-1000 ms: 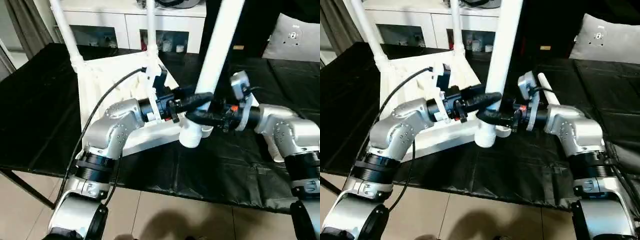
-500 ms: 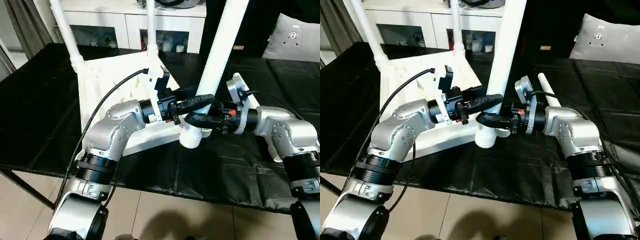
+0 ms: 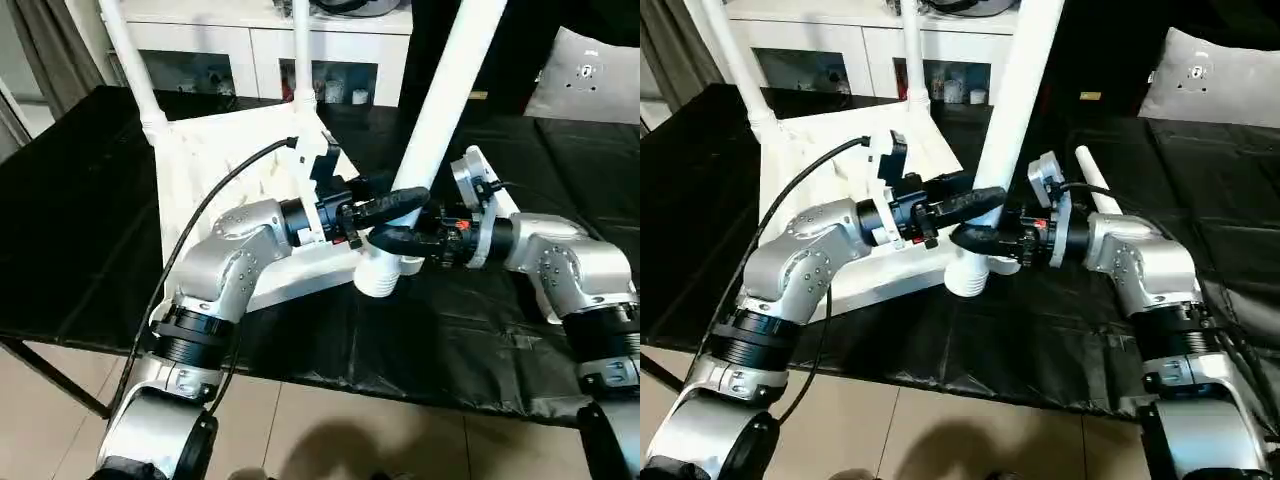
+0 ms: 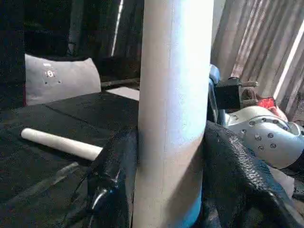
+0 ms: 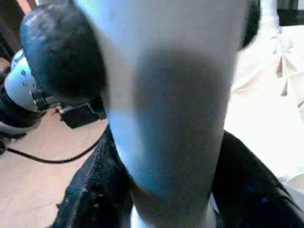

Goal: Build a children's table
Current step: Insert table leg to table base

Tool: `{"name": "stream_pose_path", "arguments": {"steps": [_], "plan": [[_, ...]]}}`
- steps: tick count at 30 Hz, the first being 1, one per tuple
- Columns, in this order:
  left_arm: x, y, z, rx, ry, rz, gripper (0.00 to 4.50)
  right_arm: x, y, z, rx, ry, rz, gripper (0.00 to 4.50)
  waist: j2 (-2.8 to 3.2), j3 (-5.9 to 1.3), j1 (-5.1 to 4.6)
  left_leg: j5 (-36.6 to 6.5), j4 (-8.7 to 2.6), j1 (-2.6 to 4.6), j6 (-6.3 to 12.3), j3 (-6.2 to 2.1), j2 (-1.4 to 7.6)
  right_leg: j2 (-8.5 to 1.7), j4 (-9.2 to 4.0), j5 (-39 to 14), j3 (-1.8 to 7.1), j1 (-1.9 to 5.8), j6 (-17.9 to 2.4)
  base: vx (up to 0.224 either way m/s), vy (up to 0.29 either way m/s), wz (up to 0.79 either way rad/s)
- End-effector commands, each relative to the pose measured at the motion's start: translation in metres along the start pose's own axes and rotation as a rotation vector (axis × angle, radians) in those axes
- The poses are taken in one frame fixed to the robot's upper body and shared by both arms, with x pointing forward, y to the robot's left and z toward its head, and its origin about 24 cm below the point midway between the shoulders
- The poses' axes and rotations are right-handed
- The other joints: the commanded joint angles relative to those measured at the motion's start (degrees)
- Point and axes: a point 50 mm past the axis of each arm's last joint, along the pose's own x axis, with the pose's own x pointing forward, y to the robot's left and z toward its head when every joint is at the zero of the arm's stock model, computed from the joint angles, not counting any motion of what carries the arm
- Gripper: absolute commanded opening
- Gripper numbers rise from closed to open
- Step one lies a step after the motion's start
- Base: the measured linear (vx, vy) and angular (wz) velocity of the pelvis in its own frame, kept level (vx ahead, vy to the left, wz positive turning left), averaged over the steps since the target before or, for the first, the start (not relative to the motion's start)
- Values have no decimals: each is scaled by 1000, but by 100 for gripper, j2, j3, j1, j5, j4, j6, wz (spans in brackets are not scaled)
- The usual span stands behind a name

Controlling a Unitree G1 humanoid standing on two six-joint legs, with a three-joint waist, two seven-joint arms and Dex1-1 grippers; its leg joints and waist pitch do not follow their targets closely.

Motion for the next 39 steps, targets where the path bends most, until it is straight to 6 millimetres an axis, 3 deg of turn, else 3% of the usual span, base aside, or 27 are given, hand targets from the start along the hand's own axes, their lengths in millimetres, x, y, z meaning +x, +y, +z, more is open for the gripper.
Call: {"name": "stream_pose_path", "arguments": {"steps": [1, 7, 9, 13, 15, 17, 20, 32, 33, 39], "plan": [[2, -3, 2, 21, -10, -17, 184, 1, 1, 8, -22, -21, 9, 293, -181, -480, 22, 776, -306, -87, 920, -8, 234, -361, -356, -1369, 355, 529, -525, 0, 0, 0], [2, -3, 2, 21, -9, -19, 184, 0, 0, 7, -35, -8, 3, 337, -186, -475, 18, 756, -312, -90, 890, -8, 227, -360, -364, -1422, 351, 534, -492, 0, 0, 0], [2, -3, 2, 22, -7, -20, 184, 0, 1, 5, -31, -4, 8, 297, -186, -476, 16, 753, -311, -91, 886, -6, 221, -360, -366, -1432, 352, 535, -478, 0, 0, 0], [2, -3, 2, 23, -4, -20, 184, 0, 1, 4, -28, 1, 7, 285, -184, -481, 15, 806, -306, -90, 911, -11, 232, -359, -349, -1331, 356, 531, -522, 0, 0, 0], [1, -2, 1, 25, 0, -19, 184, 0, 0, 3, -28, 10, 4, 249, -182, -478, 17, 783, -307, -87, 912, -8, 232, -361, -354, -1355, 355, 529, -532, 0, 0, 0], [1, -2, 1, 26, 2, -18, 184, 0, 0, 2, -28, 15, 3, 250, -187, -480, 17, 769, -307, -91, 908, -8, 225, -359, -352, -1371, 352, 536, -518, 0, 0, 0], [1, -2, 1, 26, 3, -17, 184, 0, 0, 1, -27, 22, 2, 212, -184, -482, 18, 804, -305, -89, 907, -11, 232, -360, -347, -1342, 355, 531, -519, 0, 0, 0], [3, -3, 1, -13, 29, -12, 183, 4, -5, 0, -51, 12, -77, 188, -177, -482, 6, 796, -308, -87, 868, -11, 230, -367, -342, -1328, 356, 528, -550, 0, 0, 0], [3, -4, 1, -17, 27, -14, 239, 4, -5, -1, -50, 11, -78, 186, -173, -479, 5, 780, -309, -84, 858, -10, 233, -367, -347, -1345, 356, 526, -558, 0, 0, 0], [13, -25, 10, -99, -75, -164, 274, 7, -2, -9, -4, -12, -77, 185, -143, -486, 33, 791, -307, -77, 882, -14, 244, -372, -326, -1174, 366, 531, -689, 0, 0, 0]]}}
